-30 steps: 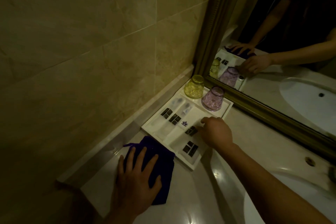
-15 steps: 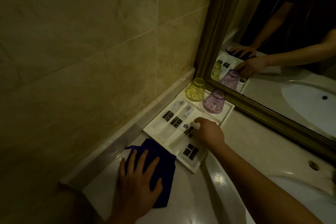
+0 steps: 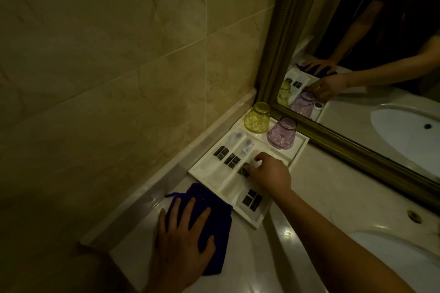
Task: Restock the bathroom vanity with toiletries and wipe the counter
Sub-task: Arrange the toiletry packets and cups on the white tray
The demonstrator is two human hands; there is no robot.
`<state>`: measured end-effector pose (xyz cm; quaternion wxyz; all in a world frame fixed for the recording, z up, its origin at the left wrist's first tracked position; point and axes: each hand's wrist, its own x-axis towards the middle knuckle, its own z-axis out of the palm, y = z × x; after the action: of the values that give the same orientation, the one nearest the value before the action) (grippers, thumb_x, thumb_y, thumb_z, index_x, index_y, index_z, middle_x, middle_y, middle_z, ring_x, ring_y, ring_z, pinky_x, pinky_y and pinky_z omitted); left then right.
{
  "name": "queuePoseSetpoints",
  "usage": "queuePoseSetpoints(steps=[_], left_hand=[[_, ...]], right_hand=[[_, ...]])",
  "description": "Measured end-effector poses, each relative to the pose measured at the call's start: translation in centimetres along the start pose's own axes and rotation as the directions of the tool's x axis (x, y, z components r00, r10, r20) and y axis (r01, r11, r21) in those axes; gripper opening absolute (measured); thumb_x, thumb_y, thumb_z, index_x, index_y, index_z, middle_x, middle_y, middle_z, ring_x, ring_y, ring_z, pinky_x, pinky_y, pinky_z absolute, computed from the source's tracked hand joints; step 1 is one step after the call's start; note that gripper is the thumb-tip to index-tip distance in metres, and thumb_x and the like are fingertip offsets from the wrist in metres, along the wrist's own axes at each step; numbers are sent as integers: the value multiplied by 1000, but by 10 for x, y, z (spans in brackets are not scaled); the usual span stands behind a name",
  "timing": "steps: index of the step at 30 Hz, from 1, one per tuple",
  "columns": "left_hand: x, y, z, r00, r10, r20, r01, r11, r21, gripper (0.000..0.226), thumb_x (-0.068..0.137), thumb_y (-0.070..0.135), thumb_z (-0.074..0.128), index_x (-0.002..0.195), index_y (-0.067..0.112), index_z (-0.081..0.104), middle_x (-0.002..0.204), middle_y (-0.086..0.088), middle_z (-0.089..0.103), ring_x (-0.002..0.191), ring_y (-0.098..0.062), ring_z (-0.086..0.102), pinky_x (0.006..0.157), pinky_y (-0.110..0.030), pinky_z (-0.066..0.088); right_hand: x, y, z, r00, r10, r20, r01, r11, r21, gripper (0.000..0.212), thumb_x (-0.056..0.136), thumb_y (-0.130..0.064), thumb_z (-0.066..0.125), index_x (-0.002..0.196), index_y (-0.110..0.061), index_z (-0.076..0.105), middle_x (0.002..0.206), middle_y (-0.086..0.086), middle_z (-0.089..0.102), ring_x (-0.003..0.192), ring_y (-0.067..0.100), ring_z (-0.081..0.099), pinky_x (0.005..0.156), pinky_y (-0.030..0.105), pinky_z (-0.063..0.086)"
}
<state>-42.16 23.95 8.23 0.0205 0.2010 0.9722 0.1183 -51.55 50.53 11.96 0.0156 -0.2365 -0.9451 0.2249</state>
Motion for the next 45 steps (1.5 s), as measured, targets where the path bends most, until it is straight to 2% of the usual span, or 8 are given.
queuePoseSetpoints(steps=[8,15,27,31,34,37,40,45], left_hand=[[0,0,-1,1000,-5,-2,5,1000,11,61,78,59,53,135,38,53,149,-4,46,140,-35,35,108,-63,31],[0,2,-4,1000,-13,16,13,1000,-3,62,76,57,55,135,38,53,149,-3,46,141,-35,34,109,-64,30],[2,6,-11,999,-22,29,21,999,28,64,70,59,57,131,39,58,144,-4,53,135,-36,44,103,-63,39],[2,6,-10,999,-29,25,29,999,31,64,71,58,56,132,39,57,145,-3,51,137,-35,42,105,-63,36],[1,6,-10,999,-23,23,23,999,33,63,72,58,57,132,38,57,146,-3,50,137,-36,41,106,-63,35],[0,6,-10,1000,-18,17,17,1000,22,63,72,57,57,131,37,59,145,-5,52,136,-37,43,105,-64,36],[1,7,-12,1000,-14,6,14,1000,17,62,72,57,53,130,36,61,143,-6,53,134,-37,45,104,-64,38],[1,7,-13,1000,-11,-2,11,1000,14,62,71,56,56,129,35,62,143,-6,54,133,-38,46,102,-64,39]], right_hand=[[-7,3,5,915,-400,58,401,879,-256,47,83,-57,59,125,-36,61,131,-6,53,108,23,45,80,36,45],[4,-3,-13,684,-662,305,729,632,-264,29,95,-35,54,120,-26,65,116,-1,56,99,22,43,79,39,48],[30,-37,-47,418,-609,674,894,407,-187,17,87,-18,66,102,-10,64,113,8,60,104,26,51,87,38,44],[15,-31,-84,578,-810,102,816,576,-48,7,86,-16,70,88,-13,63,87,0,61,78,12,53,66,33,51],[4,-31,-100,880,-384,-279,470,786,401,10,87,-27,69,84,-24,59,80,-6,66,69,7,64,58,20,53],[-1,-26,-86,988,99,-122,38,603,797,11,87,-10,69,86,-12,58,82,9,71,69,21,72,58,30,59],[-8,-18,-59,957,273,102,-234,511,827,12,87,-4,69,90,-1,58,84,21,71,65,25,72,59,36,61],[-9,-11,-27,948,305,89,-292,724,625,25,85,-14,73,98,-12,52,74,12,70,53,23,70,56,44,61]])
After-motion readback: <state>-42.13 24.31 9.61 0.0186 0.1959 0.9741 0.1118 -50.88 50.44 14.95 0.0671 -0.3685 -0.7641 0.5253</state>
